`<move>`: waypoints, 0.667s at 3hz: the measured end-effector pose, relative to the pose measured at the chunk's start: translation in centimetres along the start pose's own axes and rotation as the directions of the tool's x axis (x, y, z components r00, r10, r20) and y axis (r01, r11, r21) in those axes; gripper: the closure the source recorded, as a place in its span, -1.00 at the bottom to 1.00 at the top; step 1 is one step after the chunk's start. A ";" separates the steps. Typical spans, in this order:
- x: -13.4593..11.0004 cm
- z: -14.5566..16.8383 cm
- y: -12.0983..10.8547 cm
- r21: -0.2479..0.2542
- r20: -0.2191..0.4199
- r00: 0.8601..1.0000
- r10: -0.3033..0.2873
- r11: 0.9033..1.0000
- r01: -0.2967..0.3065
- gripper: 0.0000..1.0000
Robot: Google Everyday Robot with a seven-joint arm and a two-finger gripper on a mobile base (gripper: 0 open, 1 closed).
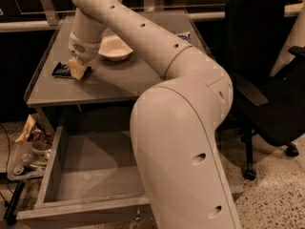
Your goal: Place rxbar blueberry into top drawer
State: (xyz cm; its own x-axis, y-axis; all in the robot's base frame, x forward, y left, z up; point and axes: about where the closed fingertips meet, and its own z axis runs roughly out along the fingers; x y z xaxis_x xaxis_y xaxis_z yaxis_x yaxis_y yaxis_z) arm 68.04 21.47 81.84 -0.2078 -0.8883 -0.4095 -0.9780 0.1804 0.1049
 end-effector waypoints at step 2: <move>0.0 0.0 0.0 0.000 0.000 1.000 0.000 1.000 0.000 1.00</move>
Offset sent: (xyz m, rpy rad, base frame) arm 0.0000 0.0000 0.0000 0.0000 0.0000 0.0000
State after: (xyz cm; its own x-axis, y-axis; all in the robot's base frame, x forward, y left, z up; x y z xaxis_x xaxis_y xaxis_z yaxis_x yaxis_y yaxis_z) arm 68.04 21.48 81.84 -0.2078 -0.8883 -0.4095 -0.9780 0.1804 0.1049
